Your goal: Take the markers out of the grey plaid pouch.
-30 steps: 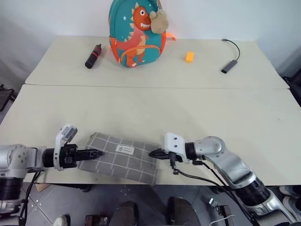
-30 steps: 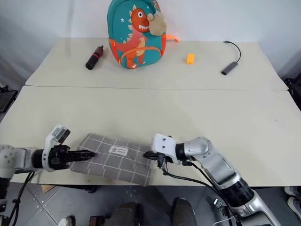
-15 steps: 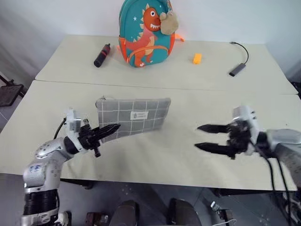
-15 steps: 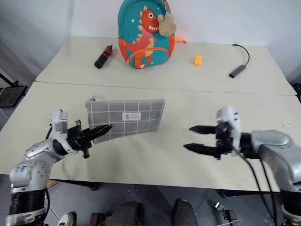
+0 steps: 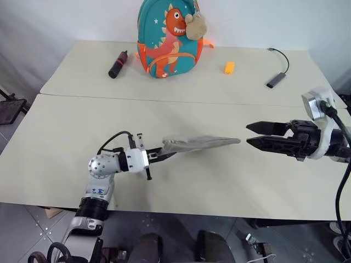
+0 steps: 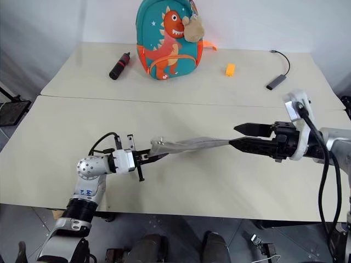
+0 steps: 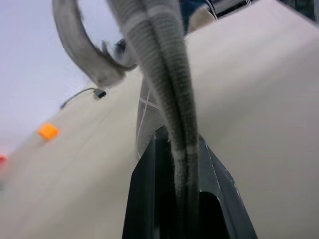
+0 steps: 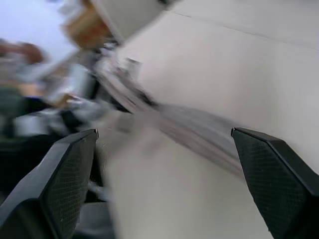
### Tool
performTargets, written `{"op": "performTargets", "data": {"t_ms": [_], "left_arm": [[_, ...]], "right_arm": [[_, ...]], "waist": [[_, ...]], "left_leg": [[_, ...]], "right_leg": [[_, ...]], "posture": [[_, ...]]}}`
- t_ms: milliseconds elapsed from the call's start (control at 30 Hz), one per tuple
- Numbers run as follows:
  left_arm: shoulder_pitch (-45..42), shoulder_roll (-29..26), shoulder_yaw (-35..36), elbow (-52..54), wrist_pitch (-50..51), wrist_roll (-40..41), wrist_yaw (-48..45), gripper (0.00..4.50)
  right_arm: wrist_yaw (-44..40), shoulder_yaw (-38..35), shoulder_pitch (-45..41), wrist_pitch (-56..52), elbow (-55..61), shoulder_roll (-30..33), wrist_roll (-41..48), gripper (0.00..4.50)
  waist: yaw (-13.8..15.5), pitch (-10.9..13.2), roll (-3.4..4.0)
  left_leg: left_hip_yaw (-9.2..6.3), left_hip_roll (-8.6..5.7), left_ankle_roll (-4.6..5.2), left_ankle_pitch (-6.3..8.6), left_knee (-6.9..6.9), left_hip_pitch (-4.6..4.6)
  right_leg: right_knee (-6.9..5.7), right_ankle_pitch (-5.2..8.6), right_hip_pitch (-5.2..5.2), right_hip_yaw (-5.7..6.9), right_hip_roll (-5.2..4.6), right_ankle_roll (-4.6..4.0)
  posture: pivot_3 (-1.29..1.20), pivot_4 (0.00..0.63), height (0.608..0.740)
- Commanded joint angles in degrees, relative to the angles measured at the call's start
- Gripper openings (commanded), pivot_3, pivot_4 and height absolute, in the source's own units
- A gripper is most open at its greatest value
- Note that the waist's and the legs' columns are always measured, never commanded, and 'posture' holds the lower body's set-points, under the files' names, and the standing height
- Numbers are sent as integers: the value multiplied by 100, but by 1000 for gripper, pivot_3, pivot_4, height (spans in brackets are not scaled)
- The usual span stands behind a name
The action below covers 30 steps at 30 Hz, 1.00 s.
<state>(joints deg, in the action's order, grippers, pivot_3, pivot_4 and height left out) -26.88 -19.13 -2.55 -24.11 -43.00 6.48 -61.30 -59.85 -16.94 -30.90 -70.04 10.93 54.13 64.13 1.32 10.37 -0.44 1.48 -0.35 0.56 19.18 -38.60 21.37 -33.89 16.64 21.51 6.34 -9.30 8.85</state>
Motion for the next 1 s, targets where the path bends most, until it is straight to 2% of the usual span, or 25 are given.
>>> {"op": "performTargets", "data": {"t_ms": [33,200,400,733,1000], "left_arm": [[-295,-36,-209,-375,-888,-390,289,0],[-651,-160,-418,-876,-1829,-1064,836,0],[-759,-356,-672,-1121,-2382,-1525,1363,0],[-693,-589,-968,-1179,-2562,-1833,2034,0],[-739,-691,-1135,-1073,-2431,-1874,2278,0]], "right_arm": [[472,410,-609,-1010,60,-256,805,4475],[1401,939,-1227,-1875,-267,-882,926,4475],[2132,1126,-1286,-2244,-545,-1293,797,4475],[2845,1480,-1112,-2246,-962,-1523,1319,4475],[3617,1688,-998,-2246,-881,-1878,2352,4475]], "waist": [[2,0,0],[13,0,0],[13,-1,1],[-7,-1,2],[-4,-2,3]], "left_leg": [[-2,1,2,1,-6,5],[-13,4,13,10,-39,26],[-27,-7,24,18,-57,68],[-30,-26,24,17,-60,82],[-30,-27,24,17,-61,82]], "right_leg": [[0,0,0,3,0,0],[-7,-7,5,11,-3,0],[-5,-11,26,32,-9,6],[-9,-12,40,37,-9,7],[-12,-12,39,38,-9,8]], "posture": [[0,150,740],[0,150,740],[0,150,740],[0,150,740],[0,150,740]]}}
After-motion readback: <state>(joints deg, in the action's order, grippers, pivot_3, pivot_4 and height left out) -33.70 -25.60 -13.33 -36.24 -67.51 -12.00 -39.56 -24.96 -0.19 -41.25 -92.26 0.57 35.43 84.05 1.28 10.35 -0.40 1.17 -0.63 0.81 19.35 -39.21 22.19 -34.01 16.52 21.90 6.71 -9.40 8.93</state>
